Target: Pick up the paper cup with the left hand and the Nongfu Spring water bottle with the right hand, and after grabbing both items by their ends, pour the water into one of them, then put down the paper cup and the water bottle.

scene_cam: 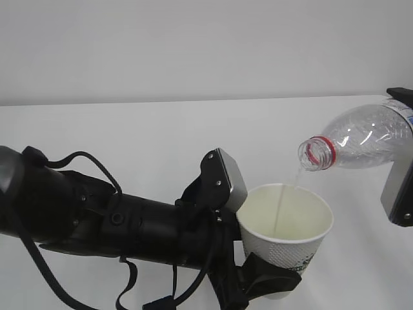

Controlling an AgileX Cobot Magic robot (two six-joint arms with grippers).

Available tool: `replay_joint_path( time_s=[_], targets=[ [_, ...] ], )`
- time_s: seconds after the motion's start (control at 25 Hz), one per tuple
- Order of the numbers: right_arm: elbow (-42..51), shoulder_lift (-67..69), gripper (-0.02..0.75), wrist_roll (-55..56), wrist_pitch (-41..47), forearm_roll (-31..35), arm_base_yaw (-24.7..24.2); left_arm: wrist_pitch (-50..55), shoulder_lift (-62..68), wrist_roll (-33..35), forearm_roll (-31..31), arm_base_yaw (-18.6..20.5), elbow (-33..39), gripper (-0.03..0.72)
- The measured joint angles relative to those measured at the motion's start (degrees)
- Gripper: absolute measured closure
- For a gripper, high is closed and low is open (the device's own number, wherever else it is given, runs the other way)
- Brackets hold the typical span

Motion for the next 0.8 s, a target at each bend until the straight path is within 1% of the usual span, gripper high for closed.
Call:
replay_joint_path(
  time_s=[0.8],
  targets=[
    [0.0,0.0,0.313,-0.2,-0.3,0.0,0.0,0.0,0.0,0.0,0.0,0.0,0.0,0.162]
  ],
)
